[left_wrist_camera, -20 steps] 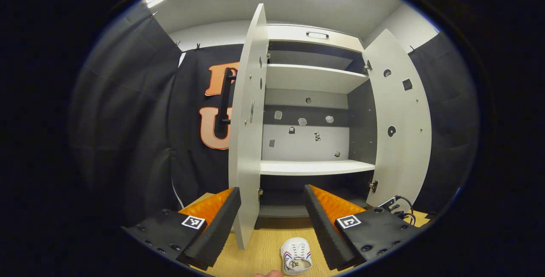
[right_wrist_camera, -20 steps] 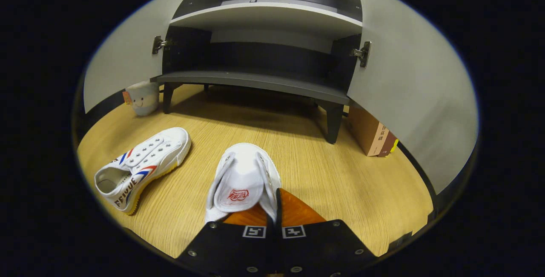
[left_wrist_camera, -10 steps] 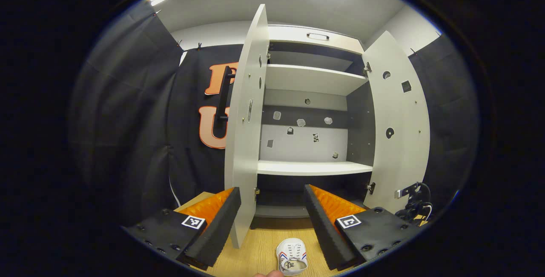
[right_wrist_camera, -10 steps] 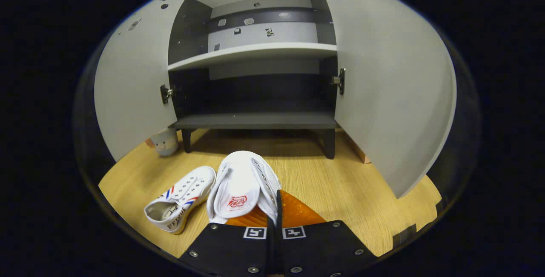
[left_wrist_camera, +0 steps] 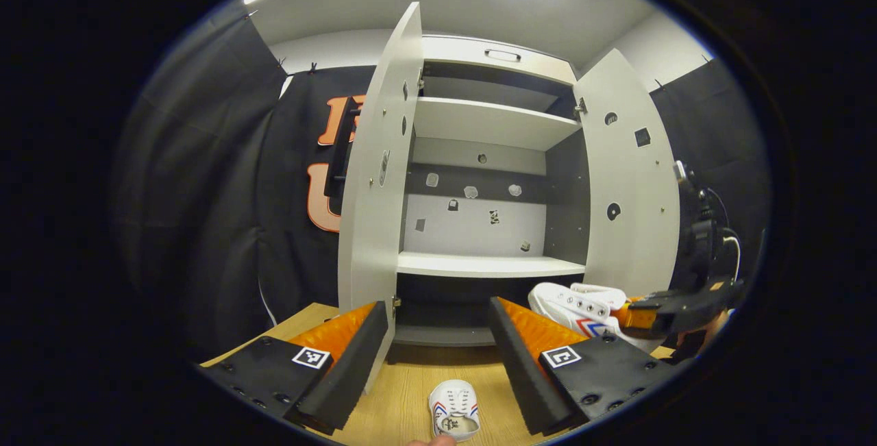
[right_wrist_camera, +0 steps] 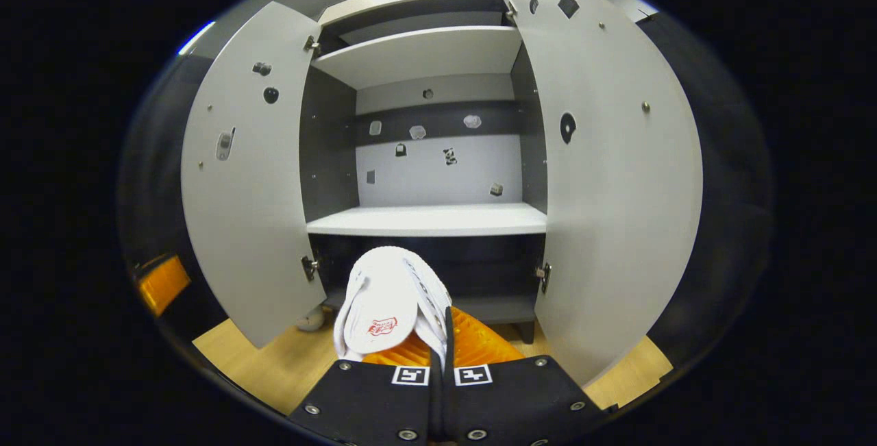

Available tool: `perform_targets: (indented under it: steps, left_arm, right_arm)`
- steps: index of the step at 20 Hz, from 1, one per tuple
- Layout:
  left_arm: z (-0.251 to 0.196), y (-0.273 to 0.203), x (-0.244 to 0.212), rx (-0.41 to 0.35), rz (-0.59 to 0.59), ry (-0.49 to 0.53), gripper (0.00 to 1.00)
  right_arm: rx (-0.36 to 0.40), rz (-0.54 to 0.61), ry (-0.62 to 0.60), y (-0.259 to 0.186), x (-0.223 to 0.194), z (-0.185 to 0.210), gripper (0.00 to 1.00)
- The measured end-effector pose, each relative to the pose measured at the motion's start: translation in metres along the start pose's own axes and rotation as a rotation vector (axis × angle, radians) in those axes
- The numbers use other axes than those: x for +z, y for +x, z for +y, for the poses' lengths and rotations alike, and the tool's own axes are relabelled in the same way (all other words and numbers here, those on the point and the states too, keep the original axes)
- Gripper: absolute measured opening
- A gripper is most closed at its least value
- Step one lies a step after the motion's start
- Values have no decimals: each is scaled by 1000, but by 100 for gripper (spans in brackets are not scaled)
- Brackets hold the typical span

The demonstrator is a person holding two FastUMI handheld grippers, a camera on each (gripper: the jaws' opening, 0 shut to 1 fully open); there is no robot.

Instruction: Grab one shoe with the right hand and put it into the shoe cabinet, grab the other shoe with the left hand and put it into the shoe cabinet; then close the right door with the right hand and the left door with the left hand.

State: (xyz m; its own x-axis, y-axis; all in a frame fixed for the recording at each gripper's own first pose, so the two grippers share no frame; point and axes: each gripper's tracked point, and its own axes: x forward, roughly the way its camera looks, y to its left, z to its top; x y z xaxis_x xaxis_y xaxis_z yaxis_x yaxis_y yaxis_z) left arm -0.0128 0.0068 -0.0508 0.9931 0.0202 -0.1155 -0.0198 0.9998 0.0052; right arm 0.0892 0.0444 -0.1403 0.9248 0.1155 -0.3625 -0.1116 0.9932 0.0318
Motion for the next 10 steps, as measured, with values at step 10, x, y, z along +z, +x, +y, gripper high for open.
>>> perform_targets:
  steps: [10]
  left_arm:
    - [4,-8,3,12,-31,-11,96]
  right_arm:
    - [-79,-121,2,109,160,-3,0]
